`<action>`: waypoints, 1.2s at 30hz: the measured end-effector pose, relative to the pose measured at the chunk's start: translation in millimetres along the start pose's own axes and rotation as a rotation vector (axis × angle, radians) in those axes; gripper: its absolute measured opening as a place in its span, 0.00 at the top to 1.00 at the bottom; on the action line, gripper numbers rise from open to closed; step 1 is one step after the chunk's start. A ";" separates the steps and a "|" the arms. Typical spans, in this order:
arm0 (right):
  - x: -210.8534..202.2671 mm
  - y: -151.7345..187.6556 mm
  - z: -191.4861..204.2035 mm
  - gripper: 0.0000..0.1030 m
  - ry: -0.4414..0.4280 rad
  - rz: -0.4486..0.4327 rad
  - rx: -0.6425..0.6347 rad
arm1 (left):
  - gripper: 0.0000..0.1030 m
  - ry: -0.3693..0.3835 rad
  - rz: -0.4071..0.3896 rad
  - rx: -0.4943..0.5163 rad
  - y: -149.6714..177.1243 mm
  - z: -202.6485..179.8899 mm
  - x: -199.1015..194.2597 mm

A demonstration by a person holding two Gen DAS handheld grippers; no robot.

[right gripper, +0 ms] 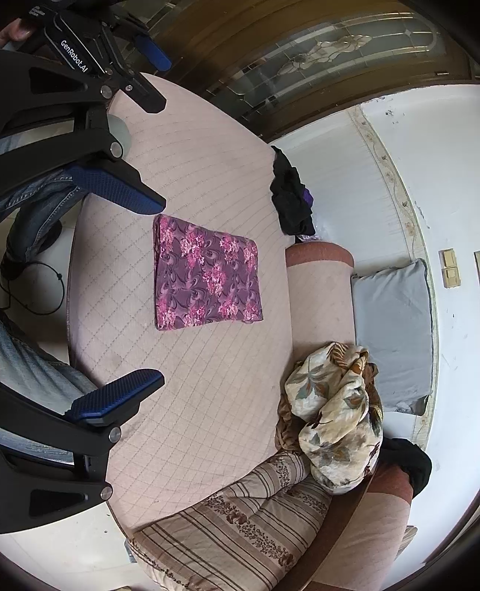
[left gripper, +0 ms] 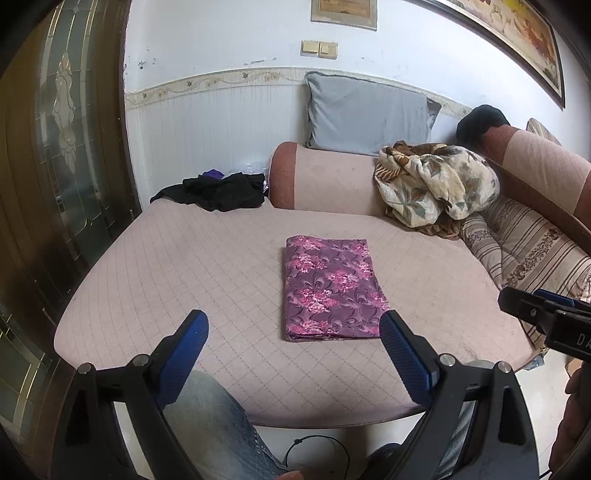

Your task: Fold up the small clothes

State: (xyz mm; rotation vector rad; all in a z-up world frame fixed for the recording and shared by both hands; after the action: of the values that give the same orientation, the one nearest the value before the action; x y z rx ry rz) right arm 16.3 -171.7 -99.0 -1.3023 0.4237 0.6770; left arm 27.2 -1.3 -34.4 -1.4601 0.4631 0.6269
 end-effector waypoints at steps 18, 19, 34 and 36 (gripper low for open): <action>30.6 -17.0 -19.3 0.13 -0.003 0.032 0.012 | 0.09 -0.060 0.058 0.040 -12.6 -7.3 40.7; 32.4 -18.1 -20.3 0.13 -0.004 0.034 0.012 | 0.09 -0.060 0.060 0.043 -13.1 -8.6 41.8; 44.1 -25.1 -22.1 0.13 -0.005 0.047 0.004 | 0.09 -0.065 0.067 0.050 -15.6 -14.1 48.1; 44.3 -25.6 -22.5 0.13 -0.004 0.048 0.002 | 0.09 -0.065 0.063 0.052 -16.0 -14.9 49.4</action>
State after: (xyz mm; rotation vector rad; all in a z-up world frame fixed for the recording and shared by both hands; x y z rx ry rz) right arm 68.0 -186.9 -113.7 -1.2926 0.4533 0.7190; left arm 76.3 -10.8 -54.9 -1.3764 0.4729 0.7060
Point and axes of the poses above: each gripper's, at about its wrist camera, not at the fingertips, and x roughly the way its jaws point, z to its left, y to its underside, the point moved 7 cm from there along x, roughly the way its jaws point, and after that the axes turned 12 degrees about -y, right-handed, at the moved point
